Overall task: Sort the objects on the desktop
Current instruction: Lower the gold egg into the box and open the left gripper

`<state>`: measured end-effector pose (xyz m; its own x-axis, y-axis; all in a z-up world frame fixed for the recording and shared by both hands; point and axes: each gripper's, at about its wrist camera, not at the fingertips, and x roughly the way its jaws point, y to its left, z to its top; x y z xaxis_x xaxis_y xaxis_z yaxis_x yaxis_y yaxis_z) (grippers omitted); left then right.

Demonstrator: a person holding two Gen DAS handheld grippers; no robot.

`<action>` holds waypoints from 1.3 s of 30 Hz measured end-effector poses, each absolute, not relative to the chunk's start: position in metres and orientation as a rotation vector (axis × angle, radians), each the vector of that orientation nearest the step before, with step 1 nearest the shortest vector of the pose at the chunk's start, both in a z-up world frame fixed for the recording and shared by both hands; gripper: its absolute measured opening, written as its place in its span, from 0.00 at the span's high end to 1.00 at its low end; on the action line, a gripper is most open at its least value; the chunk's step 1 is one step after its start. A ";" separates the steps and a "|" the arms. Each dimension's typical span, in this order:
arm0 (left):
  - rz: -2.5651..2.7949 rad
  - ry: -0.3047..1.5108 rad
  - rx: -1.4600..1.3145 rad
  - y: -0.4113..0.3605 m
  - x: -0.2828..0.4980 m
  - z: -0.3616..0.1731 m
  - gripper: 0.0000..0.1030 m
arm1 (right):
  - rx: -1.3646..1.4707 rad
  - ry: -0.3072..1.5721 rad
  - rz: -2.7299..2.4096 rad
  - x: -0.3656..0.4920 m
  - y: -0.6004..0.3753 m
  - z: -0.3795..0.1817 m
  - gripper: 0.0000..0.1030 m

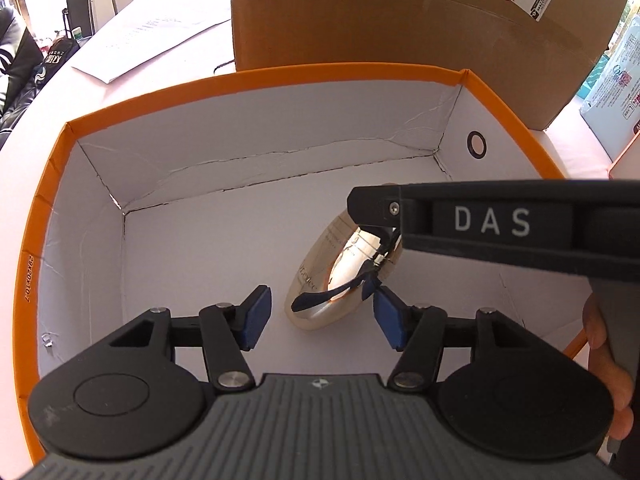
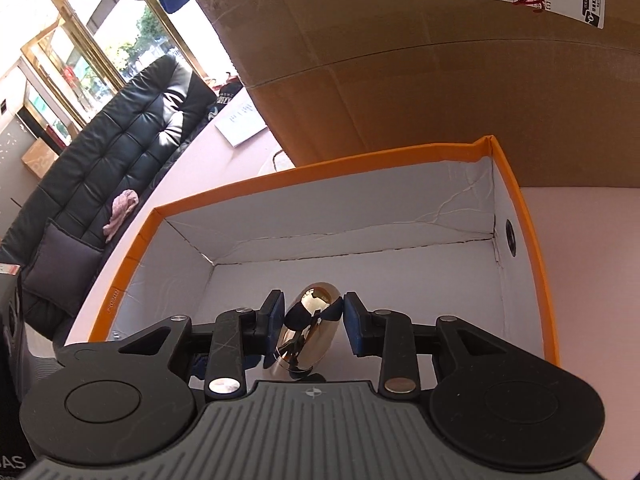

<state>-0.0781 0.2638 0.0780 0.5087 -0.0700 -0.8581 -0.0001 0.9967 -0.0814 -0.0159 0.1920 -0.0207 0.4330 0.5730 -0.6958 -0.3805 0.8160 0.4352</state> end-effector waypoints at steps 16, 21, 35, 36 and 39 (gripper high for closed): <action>-0.031 0.992 -0.022 0.271 -0.088 0.085 0.08 | 0.201 1.026 0.617 -0.012 0.190 -0.029 0.15; -0.018 0.942 0.003 0.271 -0.095 0.094 0.00 | 0.258 0.988 0.631 -0.015 0.195 -0.023 0.02; 0.021 0.864 -0.171 0.286 -0.113 0.126 0.00 | 0.383 0.829 0.728 -0.027 0.161 0.020 0.00; 0.019 0.864 -0.167 0.283 -0.114 0.127 0.00 | 0.390 0.827 0.727 -0.027 0.158 0.020 0.00; 0.011 0.860 -0.121 0.264 -0.114 0.131 0.00 | 0.397 0.820 0.725 -0.027 0.149 0.022 0.00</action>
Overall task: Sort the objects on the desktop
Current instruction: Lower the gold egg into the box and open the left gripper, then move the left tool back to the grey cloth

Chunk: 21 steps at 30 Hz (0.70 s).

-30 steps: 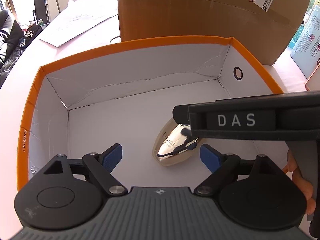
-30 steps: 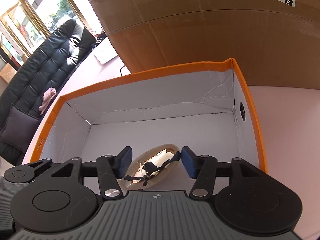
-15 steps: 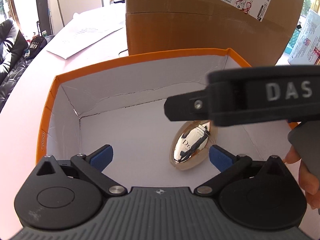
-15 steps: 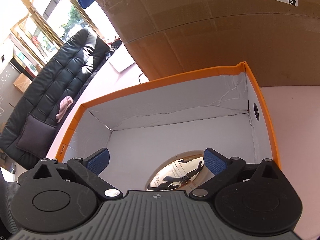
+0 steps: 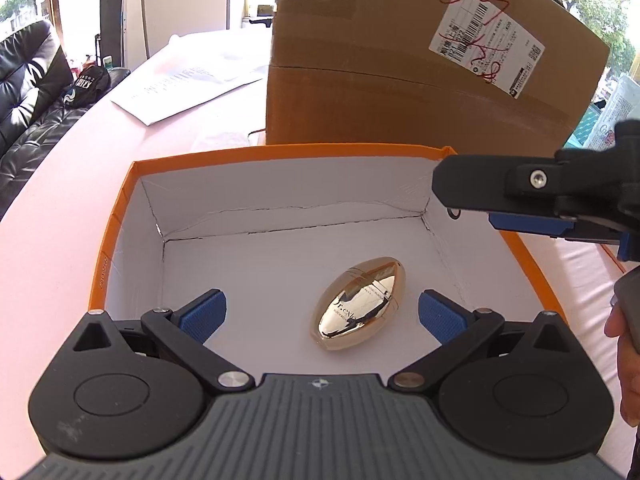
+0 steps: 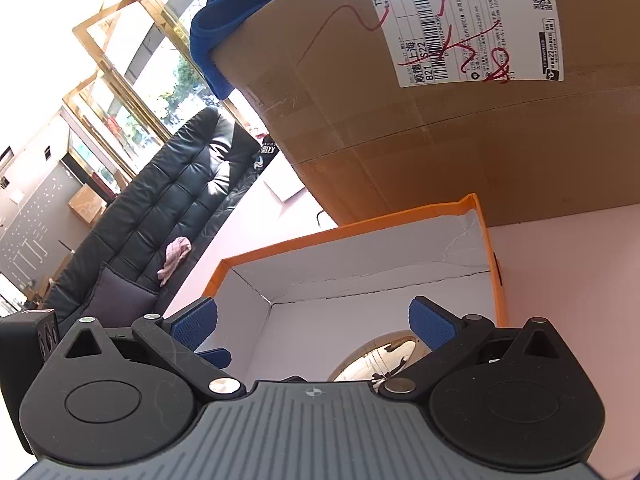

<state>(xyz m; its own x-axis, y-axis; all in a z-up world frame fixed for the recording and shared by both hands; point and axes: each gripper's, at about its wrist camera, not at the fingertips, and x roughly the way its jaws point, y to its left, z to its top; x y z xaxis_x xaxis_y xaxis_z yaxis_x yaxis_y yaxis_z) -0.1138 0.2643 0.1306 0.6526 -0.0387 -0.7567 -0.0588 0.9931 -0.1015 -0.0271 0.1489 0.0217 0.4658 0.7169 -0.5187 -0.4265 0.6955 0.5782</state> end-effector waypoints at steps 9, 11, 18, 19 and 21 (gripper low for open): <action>-0.093 0.705 -0.009 0.191 -0.126 0.151 0.00 | 0.414 0.765 0.720 -0.042 0.100 0.032 0.00; -0.141 0.683 0.002 0.167 -0.125 0.150 0.00 | 0.399 0.736 0.703 -0.050 0.081 0.036 0.00; -0.333 0.686 0.075 0.077 -0.117 0.139 0.00 | 0.348 0.632 0.573 -0.079 -0.005 0.038 0.00; -0.353 0.680 0.091 0.064 -0.117 0.138 0.00 | 0.351 0.627 0.549 -0.083 -0.020 0.036 0.00; -0.391 0.675 0.110 0.042 -0.115 0.135 0.00 | 0.359 0.621 0.509 -0.090 -0.046 0.033 0.00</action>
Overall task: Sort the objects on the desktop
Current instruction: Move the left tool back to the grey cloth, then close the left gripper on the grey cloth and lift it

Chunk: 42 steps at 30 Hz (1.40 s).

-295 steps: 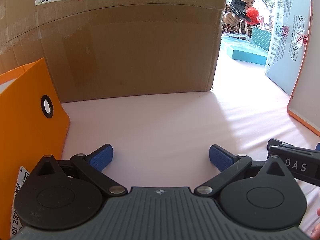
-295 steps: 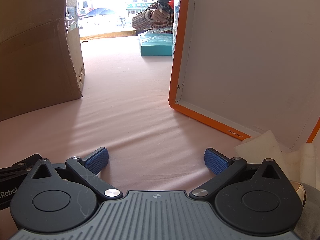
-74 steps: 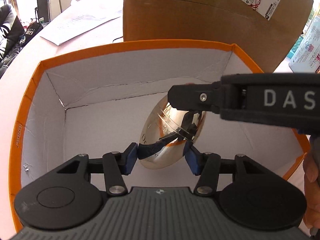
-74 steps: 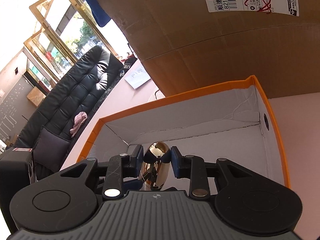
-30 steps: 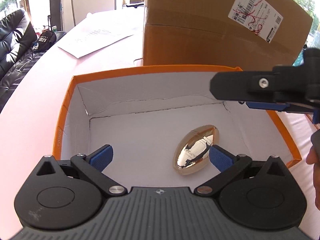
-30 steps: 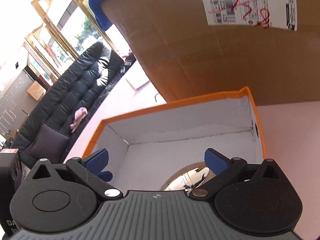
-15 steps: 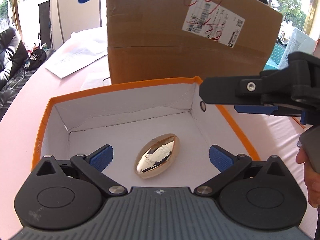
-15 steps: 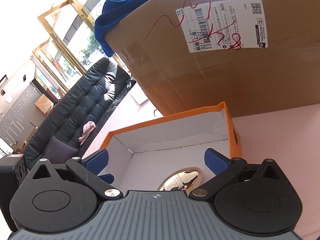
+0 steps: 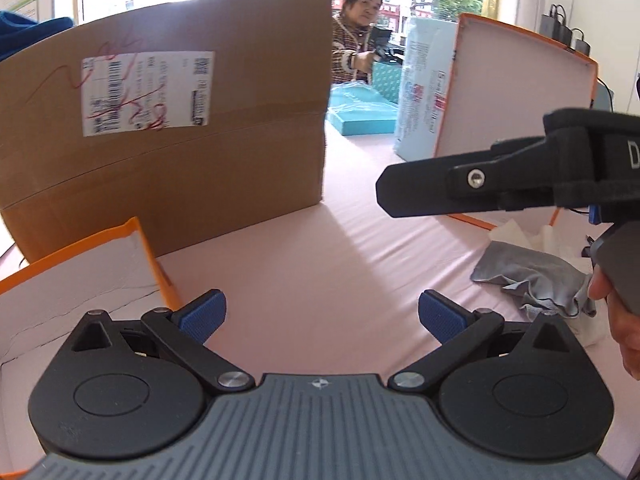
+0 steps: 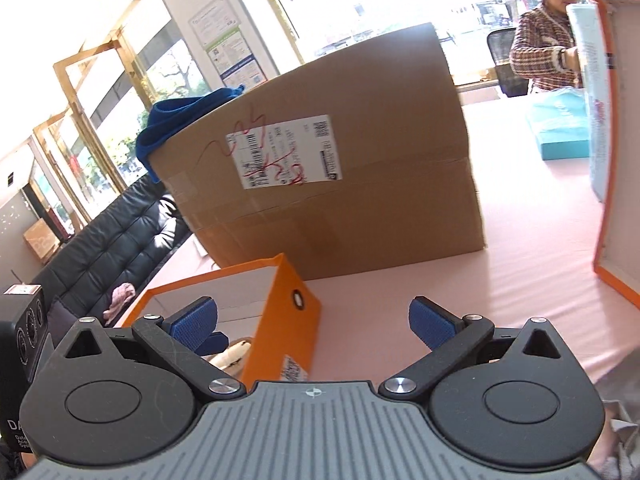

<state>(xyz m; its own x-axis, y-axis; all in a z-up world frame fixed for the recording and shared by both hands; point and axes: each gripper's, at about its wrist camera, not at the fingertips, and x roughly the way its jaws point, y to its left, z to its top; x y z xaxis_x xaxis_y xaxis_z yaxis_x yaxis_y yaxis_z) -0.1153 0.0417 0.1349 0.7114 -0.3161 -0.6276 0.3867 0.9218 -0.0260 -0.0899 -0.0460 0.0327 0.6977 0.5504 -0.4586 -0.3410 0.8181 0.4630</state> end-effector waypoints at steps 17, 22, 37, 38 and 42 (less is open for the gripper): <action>-0.591 0.783 0.179 -0.120 -0.096 0.097 0.00 | 0.427 0.555 0.297 -0.142 -0.223 0.001 0.00; -0.629 0.814 0.191 -0.159 -0.090 0.083 0.00 | 0.484 0.571 0.251 -0.148 -0.268 -0.018 0.00; -0.674 0.941 0.090 -0.197 -0.069 0.045 0.00 | 0.585 0.637 0.208 -0.169 -0.332 -0.066 0.00; -0.673 0.944 0.080 -0.195 -0.068 0.044 0.00 | 0.591 0.645 0.211 -0.169 -0.332 -0.068 0.00; -0.678 0.959 0.052 -0.193 -0.064 0.038 0.00 | 0.608 0.679 0.230 -0.171 -0.330 -0.080 0.00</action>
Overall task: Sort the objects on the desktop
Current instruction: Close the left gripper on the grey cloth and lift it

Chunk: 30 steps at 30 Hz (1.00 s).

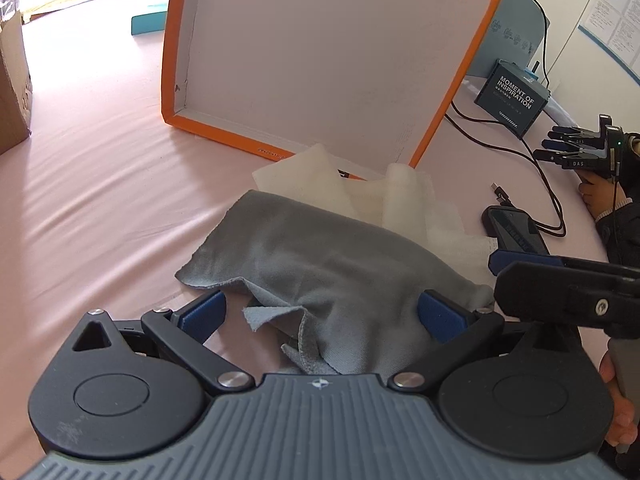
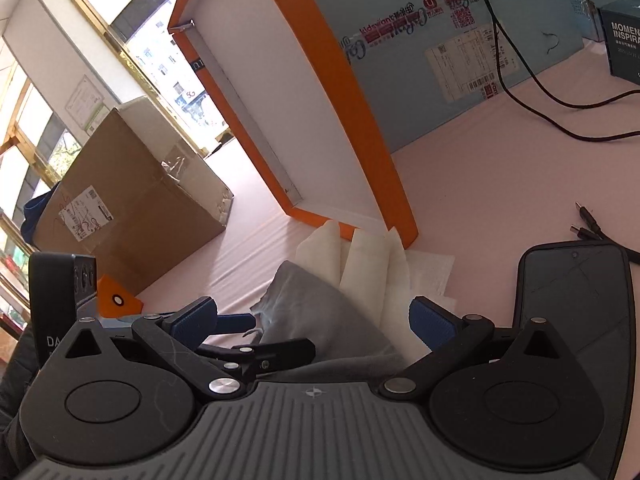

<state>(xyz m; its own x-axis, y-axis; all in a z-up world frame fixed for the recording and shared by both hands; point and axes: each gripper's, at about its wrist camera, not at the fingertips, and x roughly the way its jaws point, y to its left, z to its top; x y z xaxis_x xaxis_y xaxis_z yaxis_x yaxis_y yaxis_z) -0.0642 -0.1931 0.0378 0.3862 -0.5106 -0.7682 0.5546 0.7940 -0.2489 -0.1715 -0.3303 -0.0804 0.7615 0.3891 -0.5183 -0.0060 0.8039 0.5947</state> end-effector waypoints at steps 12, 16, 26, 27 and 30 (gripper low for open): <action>-0.690 0.866 0.096 -0.198 -0.075 0.033 0.00 | 0.704 0.720 0.223 -0.174 -0.333 -0.103 0.00; -0.705 0.856 0.103 -0.196 -0.076 0.034 0.07 | 0.716 0.721 0.227 -0.173 -0.332 -0.108 0.00; -0.737 0.798 0.142 -0.198 -0.088 0.040 0.36 | 0.711 0.718 0.207 -0.172 -0.334 -0.108 0.48; -0.739 0.792 0.152 -0.199 -0.090 0.040 0.39 | 0.711 0.720 0.208 -0.172 -0.334 -0.108 0.53; -0.731 0.770 0.172 -0.199 -0.095 0.041 0.48 | 0.696 0.724 0.193 -0.172 -0.333 -0.110 0.68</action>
<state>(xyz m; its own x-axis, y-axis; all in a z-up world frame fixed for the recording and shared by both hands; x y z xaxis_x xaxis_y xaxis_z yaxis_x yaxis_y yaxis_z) -0.0948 -0.1993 0.0410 0.4886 -0.5384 -0.6866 0.6582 0.7440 -0.1150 -0.1723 -0.3334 -0.1098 0.7427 0.3917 -0.5431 0.0703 0.7609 0.6450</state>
